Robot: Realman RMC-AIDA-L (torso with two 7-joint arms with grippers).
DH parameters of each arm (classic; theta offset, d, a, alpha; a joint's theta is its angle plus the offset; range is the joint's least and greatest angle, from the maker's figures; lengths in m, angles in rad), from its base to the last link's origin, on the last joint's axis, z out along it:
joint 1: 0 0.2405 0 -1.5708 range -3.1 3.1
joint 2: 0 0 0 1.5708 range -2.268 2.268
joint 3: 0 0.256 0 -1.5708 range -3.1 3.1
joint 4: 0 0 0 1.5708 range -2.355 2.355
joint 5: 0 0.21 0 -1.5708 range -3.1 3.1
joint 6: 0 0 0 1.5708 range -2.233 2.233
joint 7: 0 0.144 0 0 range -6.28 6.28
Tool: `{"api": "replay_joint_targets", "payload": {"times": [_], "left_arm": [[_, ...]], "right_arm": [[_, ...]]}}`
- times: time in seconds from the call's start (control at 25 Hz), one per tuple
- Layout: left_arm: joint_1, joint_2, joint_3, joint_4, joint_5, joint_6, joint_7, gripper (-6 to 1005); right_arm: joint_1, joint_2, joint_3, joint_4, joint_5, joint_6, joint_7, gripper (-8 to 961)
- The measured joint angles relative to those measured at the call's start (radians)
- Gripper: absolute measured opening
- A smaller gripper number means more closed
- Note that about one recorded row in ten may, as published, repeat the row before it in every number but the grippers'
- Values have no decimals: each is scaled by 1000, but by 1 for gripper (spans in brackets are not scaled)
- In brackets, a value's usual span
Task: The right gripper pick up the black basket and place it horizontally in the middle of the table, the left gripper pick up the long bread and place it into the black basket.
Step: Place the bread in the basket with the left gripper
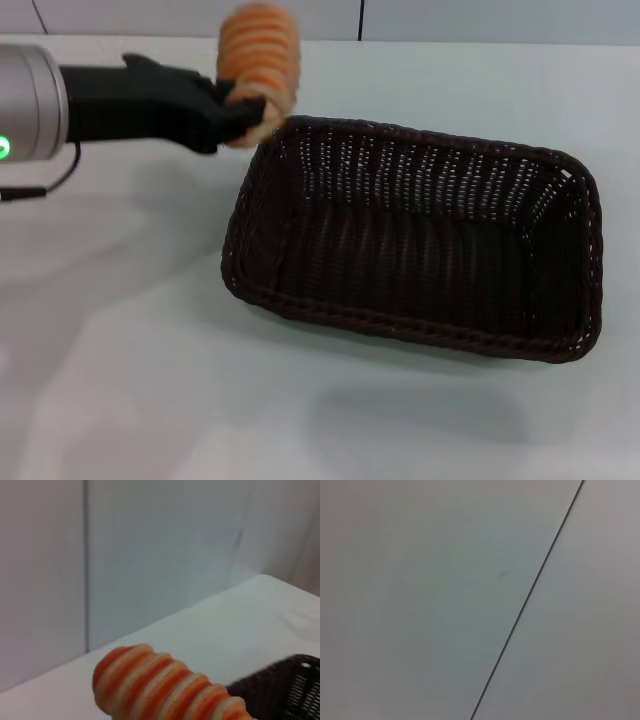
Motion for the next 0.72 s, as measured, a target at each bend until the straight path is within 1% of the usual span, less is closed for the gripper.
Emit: {"api": "replay_joint_targets", "payload": {"times": [0.2, 0.28, 0.32, 0.52, 0.6, 0.72], "left_arm": [[66, -1, 43, 4, -117, 5, 75, 283], [76, -1, 67, 1, -143, 3, 86, 257], [77, 0, 88, -3, -155, 2, 91, 241], [80, 0, 174, -13, -155, -5, 107, 242], [78, 0, 199, -17, -154, -16, 112, 238], [64, -1, 208, -37, -153, -27, 122, 227]], "right_arm": [[3, 0, -8, 5, 0, 0, -1, 584], [2, 0, -11, 8, 0, 0, -2, 584], [1, 0, -14, 10, 0, 0, -2, 584], [-6, 0, -25, 20, 0, 0, -2, 584], [-8, 1, -29, 22, 0, 0, -3, 584], [-10, 1, -38, 24, 0, 1, -4, 584]]}}
